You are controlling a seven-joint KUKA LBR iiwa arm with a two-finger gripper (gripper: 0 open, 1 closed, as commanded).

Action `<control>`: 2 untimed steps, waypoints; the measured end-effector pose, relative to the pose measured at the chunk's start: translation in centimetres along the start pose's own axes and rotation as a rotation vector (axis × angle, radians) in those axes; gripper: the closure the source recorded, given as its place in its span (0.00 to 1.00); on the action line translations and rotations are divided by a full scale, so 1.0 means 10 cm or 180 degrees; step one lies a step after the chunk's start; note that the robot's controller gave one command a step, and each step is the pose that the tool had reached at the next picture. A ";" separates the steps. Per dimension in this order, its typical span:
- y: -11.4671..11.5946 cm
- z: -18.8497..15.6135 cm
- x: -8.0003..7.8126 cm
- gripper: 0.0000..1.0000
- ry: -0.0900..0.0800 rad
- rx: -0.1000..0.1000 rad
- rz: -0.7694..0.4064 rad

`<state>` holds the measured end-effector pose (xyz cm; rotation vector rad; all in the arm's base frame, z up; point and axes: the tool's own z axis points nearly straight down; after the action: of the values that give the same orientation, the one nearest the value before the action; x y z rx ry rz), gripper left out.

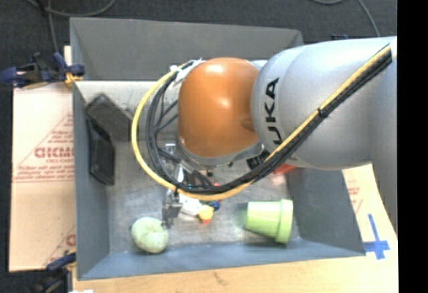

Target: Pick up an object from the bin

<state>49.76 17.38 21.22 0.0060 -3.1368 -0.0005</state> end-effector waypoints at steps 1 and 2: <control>-0.01 -0.03 -0.02 0.00 -0.0022 -0.0004 0.0010; -0.04 0.19 -0.02 0.00 -0.0042 -0.0004 -0.0238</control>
Offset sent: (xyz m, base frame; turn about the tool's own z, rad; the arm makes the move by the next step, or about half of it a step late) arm -0.0029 -0.0161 -0.1021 -0.3204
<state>49.98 16.97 19.33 0.1237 -3.1475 -0.0029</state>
